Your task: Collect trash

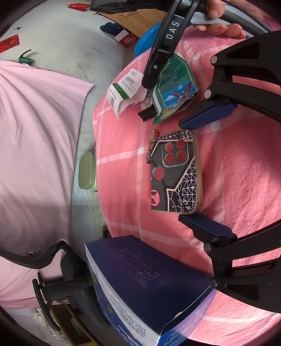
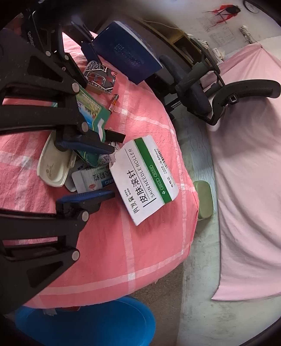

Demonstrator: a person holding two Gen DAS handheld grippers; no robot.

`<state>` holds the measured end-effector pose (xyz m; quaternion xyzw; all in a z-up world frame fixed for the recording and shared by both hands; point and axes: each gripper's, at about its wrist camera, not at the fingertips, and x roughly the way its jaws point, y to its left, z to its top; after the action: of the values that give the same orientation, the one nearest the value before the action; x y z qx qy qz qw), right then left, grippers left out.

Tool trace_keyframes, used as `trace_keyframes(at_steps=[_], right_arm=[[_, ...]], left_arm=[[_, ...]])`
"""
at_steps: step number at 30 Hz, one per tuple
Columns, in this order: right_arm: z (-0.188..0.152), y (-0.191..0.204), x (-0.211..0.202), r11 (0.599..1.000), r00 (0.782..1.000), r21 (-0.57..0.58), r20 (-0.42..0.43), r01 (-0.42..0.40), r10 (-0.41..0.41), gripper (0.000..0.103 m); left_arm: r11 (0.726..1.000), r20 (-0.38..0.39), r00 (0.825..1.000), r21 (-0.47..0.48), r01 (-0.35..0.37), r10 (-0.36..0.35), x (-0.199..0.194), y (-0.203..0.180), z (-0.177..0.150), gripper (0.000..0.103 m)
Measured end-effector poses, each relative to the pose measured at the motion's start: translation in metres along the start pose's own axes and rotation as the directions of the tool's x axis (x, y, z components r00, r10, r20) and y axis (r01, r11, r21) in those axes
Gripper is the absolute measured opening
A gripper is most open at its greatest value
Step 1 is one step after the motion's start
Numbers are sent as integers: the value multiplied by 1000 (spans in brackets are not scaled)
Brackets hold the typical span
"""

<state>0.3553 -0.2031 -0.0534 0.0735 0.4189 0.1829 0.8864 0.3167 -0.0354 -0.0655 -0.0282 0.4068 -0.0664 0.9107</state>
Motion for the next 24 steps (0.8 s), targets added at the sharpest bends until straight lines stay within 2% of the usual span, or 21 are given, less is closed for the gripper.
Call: trace_keyframes(at_steps=[4,8,11,19,21,24], right_arm=[[-1,2,-4,1000,1000,1,8,16,-16,52],[1,3,-9,1000,999,-3,21,31,-31,71],[6,3,-10,998,998,-6,33,55,-55,77],[41,0,8,995,996,-30,32,90,-89,80],[44,3,15,997,998,-52,7,65,-65,81],[44,10,21,992,997,-101,-7,77,-78,82]], left_arm=[[1000,-1,1000,-1,1,-1,0,1,0,72],[999,15,1000,-30,11,-10,-1,4,1,72],[998,24,1000,-64,21,-20,0,7,5,72],[991,39,998,-119,58,-54,6,14,17,72],[989,44,997,-133,71,-66,5,16,18,72],[985,52,996,-151,81,-74,4,20,19,72]])
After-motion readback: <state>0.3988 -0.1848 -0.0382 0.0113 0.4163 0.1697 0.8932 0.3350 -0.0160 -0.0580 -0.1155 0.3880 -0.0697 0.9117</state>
